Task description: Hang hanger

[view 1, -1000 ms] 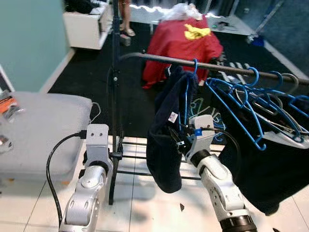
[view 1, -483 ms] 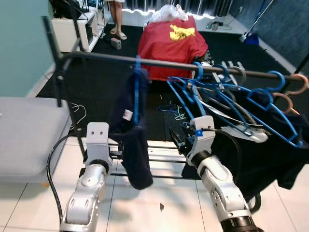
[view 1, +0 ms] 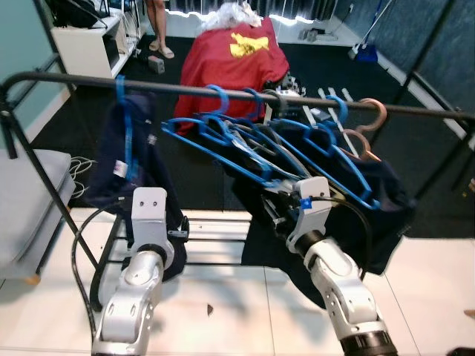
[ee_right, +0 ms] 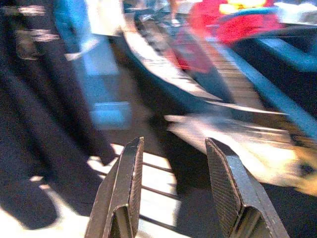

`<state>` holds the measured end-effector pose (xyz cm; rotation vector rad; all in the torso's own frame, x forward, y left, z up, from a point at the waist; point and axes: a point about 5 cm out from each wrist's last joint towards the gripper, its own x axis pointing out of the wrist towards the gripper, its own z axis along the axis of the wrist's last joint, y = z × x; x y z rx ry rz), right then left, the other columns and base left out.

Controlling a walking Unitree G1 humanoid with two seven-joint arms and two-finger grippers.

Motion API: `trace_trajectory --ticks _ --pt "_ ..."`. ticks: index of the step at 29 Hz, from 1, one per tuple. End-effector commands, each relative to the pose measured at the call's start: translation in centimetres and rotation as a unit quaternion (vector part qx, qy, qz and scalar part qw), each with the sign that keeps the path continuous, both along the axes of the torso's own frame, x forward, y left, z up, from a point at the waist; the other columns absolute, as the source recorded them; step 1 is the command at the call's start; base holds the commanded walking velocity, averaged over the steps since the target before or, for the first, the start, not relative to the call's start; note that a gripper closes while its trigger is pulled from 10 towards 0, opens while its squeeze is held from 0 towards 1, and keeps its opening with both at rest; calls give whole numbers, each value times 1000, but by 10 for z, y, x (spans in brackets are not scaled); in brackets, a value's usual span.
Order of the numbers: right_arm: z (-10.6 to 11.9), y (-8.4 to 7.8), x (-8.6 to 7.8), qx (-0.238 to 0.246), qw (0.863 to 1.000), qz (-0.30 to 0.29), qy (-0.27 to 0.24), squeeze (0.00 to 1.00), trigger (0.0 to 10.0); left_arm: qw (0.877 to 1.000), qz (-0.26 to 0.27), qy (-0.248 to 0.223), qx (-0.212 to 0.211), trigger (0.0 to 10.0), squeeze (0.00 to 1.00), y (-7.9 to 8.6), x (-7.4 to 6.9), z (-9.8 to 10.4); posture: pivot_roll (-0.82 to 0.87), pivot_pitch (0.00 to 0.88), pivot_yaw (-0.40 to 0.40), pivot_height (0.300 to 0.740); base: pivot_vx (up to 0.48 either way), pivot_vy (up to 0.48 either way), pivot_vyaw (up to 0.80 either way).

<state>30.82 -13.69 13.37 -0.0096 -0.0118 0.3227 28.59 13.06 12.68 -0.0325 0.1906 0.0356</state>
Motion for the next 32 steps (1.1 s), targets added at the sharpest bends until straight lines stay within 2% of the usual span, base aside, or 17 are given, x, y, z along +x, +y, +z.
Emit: trace_trajectory --ticks 1,10,16,19,32 --pt "0 2 -1 0 1000 1 -3 0 10000 1000 12 20 -11 10000 0 4 -1 -5 -33 105 -102 740 0 0 0" --pt "3 2 -1 -1 1000 2 -10 0 10000 1000 14 19 -11 10000 0 5 -1 -5 -35 104 -101 740 0 478 0" --pt "4 1 -2 0 1000 -2 -14 0 10000 1000 19 13 -11 10000 0 6 0 -1 -37 102 -98 740 0 0 0" --pt "7 -1 -2 1 1000 -8 -22 0 10000 1000 4 -2 -1 10000 0 4 0 2 -38 98 -96 740 0 0 0" --pt "10 -4 0 -5 999 -20 -32 0 10000 1000 -25 -16 -10 10000 0 -4 0 6 -39 88 -91 740 0 0 0"
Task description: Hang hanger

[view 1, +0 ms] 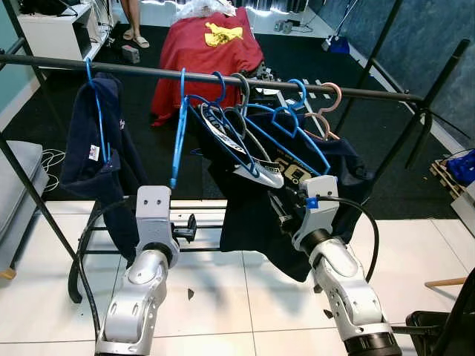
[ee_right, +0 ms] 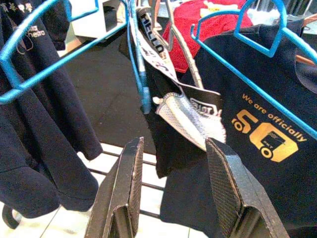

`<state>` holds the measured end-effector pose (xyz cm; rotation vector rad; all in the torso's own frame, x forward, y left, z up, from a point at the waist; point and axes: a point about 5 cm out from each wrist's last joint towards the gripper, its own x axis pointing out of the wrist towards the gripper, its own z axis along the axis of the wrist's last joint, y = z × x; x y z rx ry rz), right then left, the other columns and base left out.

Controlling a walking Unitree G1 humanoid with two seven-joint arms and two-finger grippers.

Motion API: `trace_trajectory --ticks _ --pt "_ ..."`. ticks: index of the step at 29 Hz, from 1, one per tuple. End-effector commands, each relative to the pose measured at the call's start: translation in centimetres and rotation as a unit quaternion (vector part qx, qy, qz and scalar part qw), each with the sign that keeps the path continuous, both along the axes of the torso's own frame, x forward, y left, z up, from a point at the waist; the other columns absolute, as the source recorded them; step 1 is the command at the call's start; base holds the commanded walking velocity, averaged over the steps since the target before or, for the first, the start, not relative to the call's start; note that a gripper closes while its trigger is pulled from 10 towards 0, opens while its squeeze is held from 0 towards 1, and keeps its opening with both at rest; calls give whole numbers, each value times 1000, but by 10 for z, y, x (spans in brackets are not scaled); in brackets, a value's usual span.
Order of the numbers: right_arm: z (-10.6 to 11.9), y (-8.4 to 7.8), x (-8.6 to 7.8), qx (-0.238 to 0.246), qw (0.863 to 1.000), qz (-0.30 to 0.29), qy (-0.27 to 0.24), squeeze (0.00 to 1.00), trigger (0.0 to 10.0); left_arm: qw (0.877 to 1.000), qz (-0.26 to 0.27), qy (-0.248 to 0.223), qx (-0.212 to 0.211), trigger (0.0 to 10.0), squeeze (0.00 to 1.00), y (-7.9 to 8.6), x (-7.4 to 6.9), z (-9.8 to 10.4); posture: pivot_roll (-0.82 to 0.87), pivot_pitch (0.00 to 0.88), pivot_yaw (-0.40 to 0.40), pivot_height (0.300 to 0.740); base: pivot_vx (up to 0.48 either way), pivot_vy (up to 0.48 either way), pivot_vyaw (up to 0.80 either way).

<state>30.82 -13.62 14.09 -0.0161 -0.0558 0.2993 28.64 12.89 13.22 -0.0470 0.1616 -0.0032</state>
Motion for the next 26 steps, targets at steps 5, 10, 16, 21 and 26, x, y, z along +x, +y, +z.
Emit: trace_trajectory --ticks 5,10,16,21,26 --pt "1 -4 -1 -2 1000 -8 -4 0 10000 1000 -14 -9 -6 10000 0 -3 0 2 -37 84 -89 740 0 0 0" --pt "1 -3 -2 1 1000 -5 -1 0 10000 1000 -19 -13 -12 10000 0 -4 0 4 -37 86 -86 740 228 0 -758" --pt "6 -1 -3 -9 1000 6 -16 0 10000 1000 -17 -13 -15 10000 0 -3 0 3 -39 91 -86 740 325 0 -253" --pt "7 1 -3 -15 1000 13 -21 0 10000 1000 -15 -13 -16 10000 0 -2 0 3 -38 92 -88 740 330 0 0" --pt "8 6 -4 -51 998 32 -30 0 10000 1000 -10 -14 -19 10000 0 -1 -1 3 -37 92 -88 740 330 0 640"
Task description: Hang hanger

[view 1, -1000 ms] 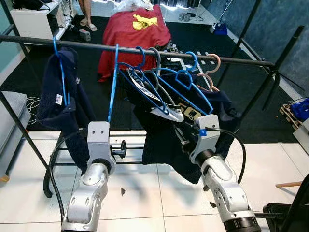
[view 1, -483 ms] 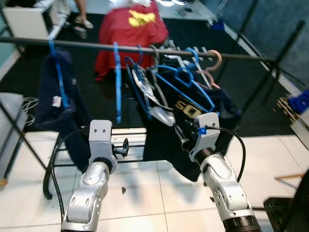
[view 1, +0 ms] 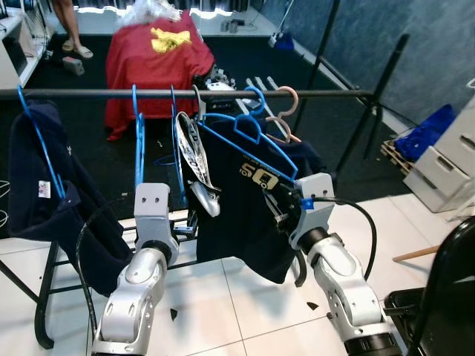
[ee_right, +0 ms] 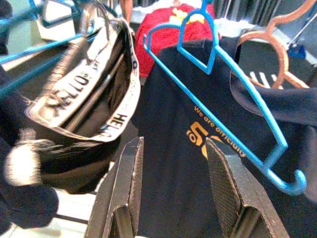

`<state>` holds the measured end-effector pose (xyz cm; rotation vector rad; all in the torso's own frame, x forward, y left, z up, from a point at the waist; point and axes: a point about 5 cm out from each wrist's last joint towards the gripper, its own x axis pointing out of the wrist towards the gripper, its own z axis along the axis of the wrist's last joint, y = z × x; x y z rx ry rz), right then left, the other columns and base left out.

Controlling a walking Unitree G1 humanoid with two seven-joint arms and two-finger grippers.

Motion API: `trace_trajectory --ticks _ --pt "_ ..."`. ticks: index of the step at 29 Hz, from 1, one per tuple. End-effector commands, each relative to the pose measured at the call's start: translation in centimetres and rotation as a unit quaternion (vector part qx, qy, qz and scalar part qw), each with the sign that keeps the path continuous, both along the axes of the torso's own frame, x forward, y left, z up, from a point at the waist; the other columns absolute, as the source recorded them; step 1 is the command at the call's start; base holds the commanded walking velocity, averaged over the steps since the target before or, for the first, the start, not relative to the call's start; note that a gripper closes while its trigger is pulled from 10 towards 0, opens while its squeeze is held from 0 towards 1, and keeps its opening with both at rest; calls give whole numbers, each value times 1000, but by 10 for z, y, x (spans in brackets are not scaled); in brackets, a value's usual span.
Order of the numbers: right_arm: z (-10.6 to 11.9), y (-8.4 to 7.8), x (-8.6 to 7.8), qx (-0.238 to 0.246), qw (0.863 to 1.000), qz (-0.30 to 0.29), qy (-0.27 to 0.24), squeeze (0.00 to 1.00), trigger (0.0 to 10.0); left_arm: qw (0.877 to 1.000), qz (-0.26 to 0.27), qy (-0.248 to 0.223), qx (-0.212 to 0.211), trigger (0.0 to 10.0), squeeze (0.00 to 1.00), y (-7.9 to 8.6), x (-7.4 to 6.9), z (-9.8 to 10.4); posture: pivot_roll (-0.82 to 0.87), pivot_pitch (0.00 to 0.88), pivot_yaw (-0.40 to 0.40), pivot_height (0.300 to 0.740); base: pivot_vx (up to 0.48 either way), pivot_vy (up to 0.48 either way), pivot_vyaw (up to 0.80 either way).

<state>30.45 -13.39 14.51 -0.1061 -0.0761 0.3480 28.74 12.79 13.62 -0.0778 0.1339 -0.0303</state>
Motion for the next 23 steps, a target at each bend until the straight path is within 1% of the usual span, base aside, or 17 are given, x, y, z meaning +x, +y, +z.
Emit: trace_trajectory --ticks 1,3,10,12,15,17,18,23 --pt "4 4 0 -7 1000 10 -14 0 10000 1000 2 0 -2 10000 0 0 -1 -1 -37 92 -88 740 330 0 800" --pt "7 5 -1 15 1000 14 -19 0 10000 1000 5 0 -4 10000 0 2 -2 -1 -36 92 -88 740 326 0 0" --pt "11 6 -3 24 999 29 -29 0 10000 1000 6 3 3 10000 0 4 -5 -3 -37 93 -87 740 317 0 0" --pt "12 7 -5 26 999 34 -32 0 10000 1000 -5 7 10 10000 0 3 -9 -7 -35 94 -86 740 0 0 0" --pt "13 7 -6 29 998 32 -36 0 10000 1000 -29 5 11 10000 0 0 -19 -9 -36 96 -82 740 0 0 0" --pt "13 7 -6 29 998 30 -37 0 10000 999 -34 2 11 10000 0 -1 -22 -8 -37 95 -82 740 0 0 0" --pt "13 6 -6 31 998 28 -39 0 10000 999 -39 6 13 10000 0 -1 -24 -11 -41 94 -78 740 0 0 0" --pt "15 6 -6 35 998 28 -41 0 10000 999 -41 9 19 10000 0 -1 -24 -14 -42 91 -76 740 0 0 0"
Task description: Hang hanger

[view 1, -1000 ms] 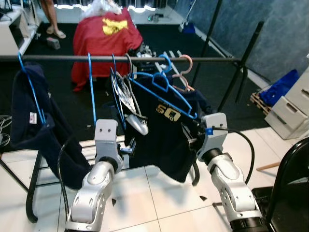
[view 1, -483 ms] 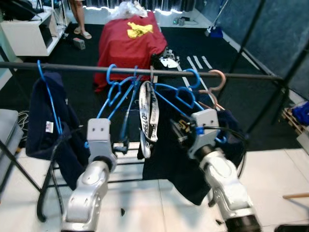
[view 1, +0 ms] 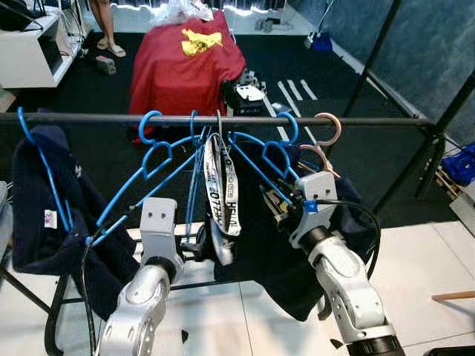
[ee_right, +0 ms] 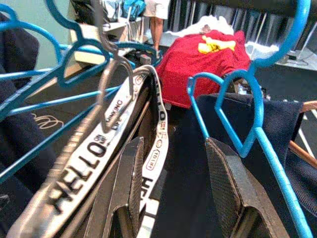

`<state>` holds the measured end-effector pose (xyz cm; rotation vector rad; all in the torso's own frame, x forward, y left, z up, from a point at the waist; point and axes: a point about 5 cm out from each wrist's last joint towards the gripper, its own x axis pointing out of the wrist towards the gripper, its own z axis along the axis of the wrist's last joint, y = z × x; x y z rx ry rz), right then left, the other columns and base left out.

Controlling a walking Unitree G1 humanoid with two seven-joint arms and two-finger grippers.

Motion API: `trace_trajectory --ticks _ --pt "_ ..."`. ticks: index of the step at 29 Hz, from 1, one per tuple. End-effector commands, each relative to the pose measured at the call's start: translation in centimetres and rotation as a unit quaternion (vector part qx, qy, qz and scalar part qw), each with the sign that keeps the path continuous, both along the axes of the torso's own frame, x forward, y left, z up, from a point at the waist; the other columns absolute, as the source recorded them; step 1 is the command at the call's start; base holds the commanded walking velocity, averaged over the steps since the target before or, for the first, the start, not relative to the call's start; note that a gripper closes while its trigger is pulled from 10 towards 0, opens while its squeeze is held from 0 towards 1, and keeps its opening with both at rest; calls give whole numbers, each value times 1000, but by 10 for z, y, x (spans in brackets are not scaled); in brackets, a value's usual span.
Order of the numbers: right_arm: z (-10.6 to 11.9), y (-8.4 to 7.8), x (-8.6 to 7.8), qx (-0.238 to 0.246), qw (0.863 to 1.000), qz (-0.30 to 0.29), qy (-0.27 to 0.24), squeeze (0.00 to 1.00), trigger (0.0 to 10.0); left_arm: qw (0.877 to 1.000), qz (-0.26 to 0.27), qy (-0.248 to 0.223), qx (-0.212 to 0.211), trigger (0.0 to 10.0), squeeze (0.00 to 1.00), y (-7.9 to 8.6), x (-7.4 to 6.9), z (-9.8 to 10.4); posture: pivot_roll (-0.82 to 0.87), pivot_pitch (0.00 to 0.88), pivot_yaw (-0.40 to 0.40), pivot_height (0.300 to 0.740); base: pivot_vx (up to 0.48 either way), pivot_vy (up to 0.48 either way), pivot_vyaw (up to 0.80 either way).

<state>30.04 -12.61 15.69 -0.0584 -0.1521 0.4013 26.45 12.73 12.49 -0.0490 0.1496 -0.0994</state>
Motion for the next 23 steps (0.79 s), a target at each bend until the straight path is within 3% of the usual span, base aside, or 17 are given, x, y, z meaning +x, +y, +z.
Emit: trace_trajectory --ticks 1,21,22,23 --pt "3 -2 -2 7 1000 -2 -9 0 10000 1000 -5 2 7 10000 0 -1 -2 -2 -42 91 -76 740 0 0 0" --pt "13 9 3 32 999 32 -9 12 10000 999 22 5 23 10000 0 4 4 -2 -34 93 -82 740 0 0 0" --pt "14 10 4 35 999 37 -8 929 10000 999 23 5 24 10000 0 4 4 -3 -34 94 -79 740 0 0 0" --pt "14 10 4 35 999 37 -8 929 10000 999 23 5 24 10000 0 4 4 -3 -34 94 -79 740 0 0 0"
